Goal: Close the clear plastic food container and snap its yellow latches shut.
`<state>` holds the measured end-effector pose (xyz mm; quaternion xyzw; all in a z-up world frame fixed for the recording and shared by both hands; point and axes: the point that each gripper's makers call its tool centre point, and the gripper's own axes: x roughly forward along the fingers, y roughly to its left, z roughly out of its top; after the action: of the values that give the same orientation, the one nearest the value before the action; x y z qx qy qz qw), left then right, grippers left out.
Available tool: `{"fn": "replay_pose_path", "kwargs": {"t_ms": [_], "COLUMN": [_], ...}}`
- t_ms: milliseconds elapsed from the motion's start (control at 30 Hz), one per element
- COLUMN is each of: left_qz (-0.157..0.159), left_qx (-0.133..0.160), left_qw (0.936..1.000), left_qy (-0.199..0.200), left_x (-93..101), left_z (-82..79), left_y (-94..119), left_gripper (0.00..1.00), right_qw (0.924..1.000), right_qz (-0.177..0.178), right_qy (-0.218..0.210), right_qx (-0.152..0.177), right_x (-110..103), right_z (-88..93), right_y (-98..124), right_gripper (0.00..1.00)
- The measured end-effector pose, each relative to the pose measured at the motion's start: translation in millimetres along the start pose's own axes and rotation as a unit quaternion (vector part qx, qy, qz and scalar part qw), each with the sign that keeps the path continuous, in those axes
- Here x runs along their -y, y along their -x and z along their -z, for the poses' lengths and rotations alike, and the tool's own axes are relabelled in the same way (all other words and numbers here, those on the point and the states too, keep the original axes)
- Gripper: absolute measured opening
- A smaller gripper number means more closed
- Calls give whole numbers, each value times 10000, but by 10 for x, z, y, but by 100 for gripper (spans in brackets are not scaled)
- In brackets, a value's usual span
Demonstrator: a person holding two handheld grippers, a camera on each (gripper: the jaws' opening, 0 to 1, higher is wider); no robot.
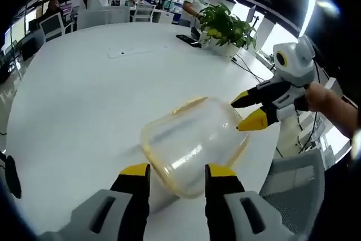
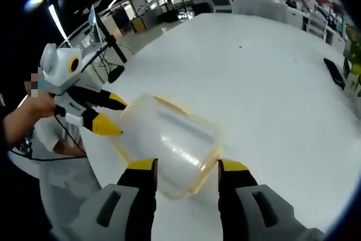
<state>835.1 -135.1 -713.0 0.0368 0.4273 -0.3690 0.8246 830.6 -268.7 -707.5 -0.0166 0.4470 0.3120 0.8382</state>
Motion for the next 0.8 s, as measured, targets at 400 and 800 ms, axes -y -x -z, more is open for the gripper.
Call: {"fn": "replay_pose_path", "kwargs": {"t_ms": [400, 800], "left_qz": [20, 509], "left_qx": [142, 31], "left_qw": [9977, 9860], "left_qy": [-660, -1588], "left_x": [51, 296], "left_z": [-152, -258], "left_y": [88, 24], "left_gripper": [32, 28], "right_qw": [9965, 9849], "right_qz": [-306, -723], "right_qy": [760, 1572], "right_qx": [179, 35], "right_x": [-105, -210], "right_z": [-195, -312], "right_y": [26, -37], "right_gripper": [33, 26]}}
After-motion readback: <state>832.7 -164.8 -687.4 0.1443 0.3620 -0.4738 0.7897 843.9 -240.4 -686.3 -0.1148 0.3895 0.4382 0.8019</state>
